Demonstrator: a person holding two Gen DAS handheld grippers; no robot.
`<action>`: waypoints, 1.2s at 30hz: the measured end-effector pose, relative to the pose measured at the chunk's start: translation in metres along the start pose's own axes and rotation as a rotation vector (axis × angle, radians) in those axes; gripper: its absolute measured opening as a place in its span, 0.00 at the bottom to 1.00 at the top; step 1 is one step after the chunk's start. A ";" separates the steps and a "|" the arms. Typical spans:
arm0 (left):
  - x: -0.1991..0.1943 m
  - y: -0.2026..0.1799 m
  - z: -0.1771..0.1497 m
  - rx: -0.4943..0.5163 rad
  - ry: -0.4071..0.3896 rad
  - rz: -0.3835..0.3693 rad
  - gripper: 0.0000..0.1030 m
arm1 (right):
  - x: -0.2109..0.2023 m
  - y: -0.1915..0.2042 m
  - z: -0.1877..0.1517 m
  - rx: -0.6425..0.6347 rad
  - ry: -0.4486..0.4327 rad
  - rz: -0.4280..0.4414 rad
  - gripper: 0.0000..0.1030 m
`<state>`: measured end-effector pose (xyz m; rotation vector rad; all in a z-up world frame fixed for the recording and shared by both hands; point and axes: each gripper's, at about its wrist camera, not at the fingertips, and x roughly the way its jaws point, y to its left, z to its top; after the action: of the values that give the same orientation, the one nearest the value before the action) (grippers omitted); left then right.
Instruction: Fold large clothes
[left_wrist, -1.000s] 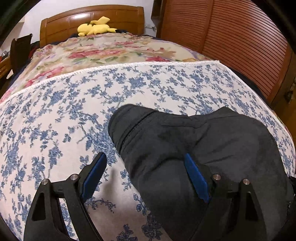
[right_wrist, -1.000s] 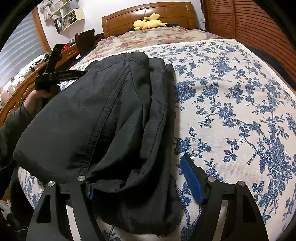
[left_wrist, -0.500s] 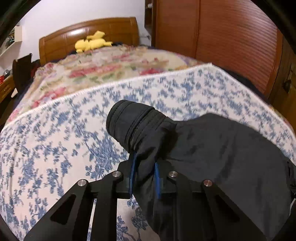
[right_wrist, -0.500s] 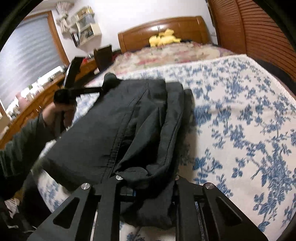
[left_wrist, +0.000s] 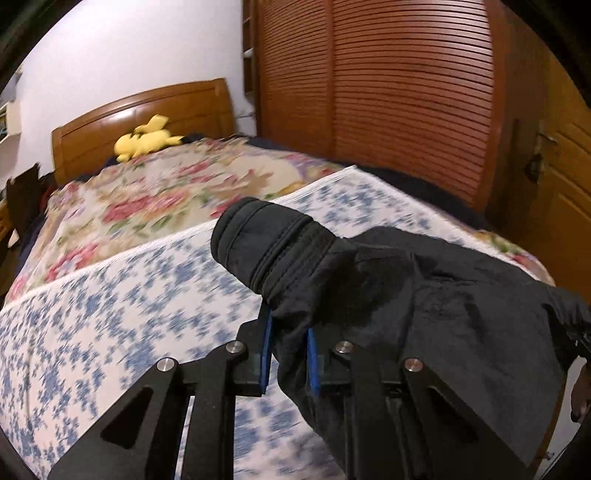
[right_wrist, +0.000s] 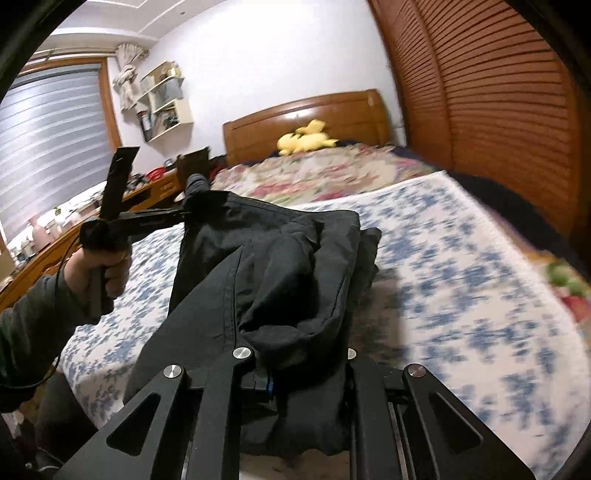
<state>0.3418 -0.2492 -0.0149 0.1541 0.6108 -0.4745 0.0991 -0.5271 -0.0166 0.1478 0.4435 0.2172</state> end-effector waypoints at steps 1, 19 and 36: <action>0.001 -0.009 0.004 0.007 -0.004 -0.009 0.16 | -0.008 -0.008 0.000 0.004 -0.008 -0.018 0.14; 0.053 -0.212 0.073 0.117 -0.059 -0.284 0.16 | -0.156 -0.106 -0.009 0.044 -0.072 -0.463 0.14; 0.037 -0.236 0.063 0.207 -0.041 -0.276 0.46 | -0.162 -0.098 -0.006 0.133 0.008 -0.745 0.47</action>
<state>0.2893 -0.4888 0.0147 0.2578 0.5436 -0.8070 -0.0288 -0.6602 0.0261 0.1031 0.4934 -0.5437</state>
